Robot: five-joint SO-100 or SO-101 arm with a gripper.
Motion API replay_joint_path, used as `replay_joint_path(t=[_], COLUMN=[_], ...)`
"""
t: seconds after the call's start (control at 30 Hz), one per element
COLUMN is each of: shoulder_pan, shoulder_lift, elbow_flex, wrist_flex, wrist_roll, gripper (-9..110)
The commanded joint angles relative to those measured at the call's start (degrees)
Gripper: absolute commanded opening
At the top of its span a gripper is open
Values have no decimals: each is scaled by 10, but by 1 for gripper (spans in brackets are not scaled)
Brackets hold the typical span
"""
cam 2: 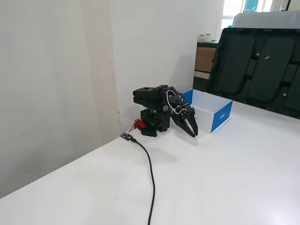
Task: Pick the gray block and keep it in the box.
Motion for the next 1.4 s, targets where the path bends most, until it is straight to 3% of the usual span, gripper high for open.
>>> replay_joint_path(t=[0.0, 0.17, 1.37], shoulder_pan=[12, 14, 18], shoulder_lift=[91, 163, 163], elbow_flex=[17, 54, 80], wrist_flex=[26, 60, 82], wrist_roll=[4, 4, 4], gripper=[0, 0, 0])
